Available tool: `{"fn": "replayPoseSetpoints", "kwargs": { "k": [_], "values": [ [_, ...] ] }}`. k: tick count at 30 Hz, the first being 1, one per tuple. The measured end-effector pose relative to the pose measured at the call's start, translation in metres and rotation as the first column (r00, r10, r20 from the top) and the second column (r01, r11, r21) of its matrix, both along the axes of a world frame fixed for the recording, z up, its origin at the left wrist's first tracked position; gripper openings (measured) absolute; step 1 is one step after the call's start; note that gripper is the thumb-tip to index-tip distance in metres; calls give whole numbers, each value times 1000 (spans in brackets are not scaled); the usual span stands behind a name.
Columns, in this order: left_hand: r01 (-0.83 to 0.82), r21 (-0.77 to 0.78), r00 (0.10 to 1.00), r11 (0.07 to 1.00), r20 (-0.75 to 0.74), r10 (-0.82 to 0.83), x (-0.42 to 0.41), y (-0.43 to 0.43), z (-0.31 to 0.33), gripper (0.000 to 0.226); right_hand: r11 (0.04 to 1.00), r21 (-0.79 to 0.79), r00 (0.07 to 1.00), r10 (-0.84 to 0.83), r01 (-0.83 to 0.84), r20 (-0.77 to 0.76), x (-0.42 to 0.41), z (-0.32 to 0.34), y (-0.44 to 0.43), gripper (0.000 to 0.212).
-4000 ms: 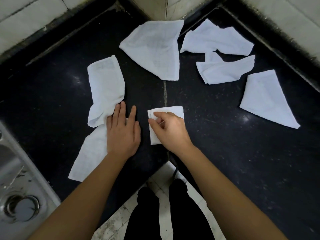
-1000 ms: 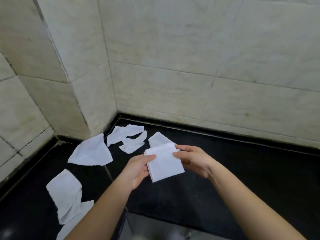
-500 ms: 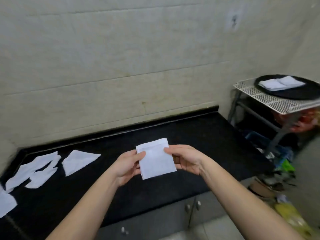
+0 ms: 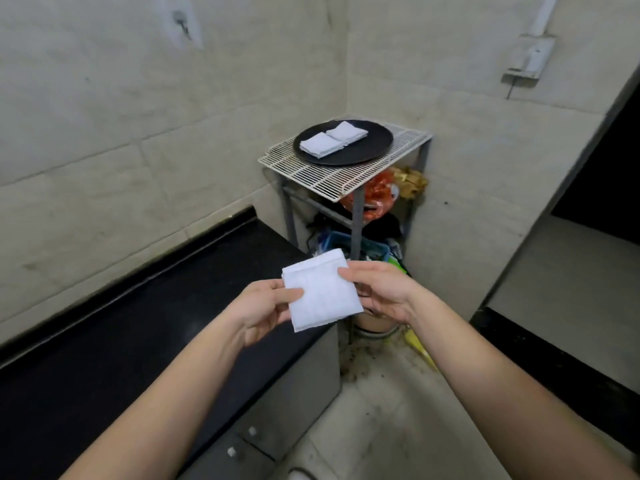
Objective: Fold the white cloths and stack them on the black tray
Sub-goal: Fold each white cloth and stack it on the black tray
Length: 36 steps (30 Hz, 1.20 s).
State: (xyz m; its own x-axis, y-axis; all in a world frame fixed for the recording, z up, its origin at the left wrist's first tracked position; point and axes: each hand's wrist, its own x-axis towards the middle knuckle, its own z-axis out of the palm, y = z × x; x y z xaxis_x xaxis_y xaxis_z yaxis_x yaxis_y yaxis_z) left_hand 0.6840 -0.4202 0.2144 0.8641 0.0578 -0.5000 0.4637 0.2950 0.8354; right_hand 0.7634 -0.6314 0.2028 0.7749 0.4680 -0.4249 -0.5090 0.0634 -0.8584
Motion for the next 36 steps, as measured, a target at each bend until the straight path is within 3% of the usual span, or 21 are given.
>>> {"fn": "replayPoseSetpoints", "kwargs": {
  "k": [6,15,26,36],
  "values": [
    [52,0,998,999,36,-51,103,-34,-1,25,996,-14,996,-90,91,16,92,-2,-37,34],
    [31,37,992,999,120,-36,299,-44,31,17,991,-73,991,-109,115,83,272,45,-47,29],
    [-73,31,993,997,97,69,432,-46,56,20,993,-42,985,-99,106,141,426,66,-37,29],
    [-404,80,914,911,62,400,540,-8,41,20,944,-239,939,278,-227,205,599,48,33,27]
  ]
}}
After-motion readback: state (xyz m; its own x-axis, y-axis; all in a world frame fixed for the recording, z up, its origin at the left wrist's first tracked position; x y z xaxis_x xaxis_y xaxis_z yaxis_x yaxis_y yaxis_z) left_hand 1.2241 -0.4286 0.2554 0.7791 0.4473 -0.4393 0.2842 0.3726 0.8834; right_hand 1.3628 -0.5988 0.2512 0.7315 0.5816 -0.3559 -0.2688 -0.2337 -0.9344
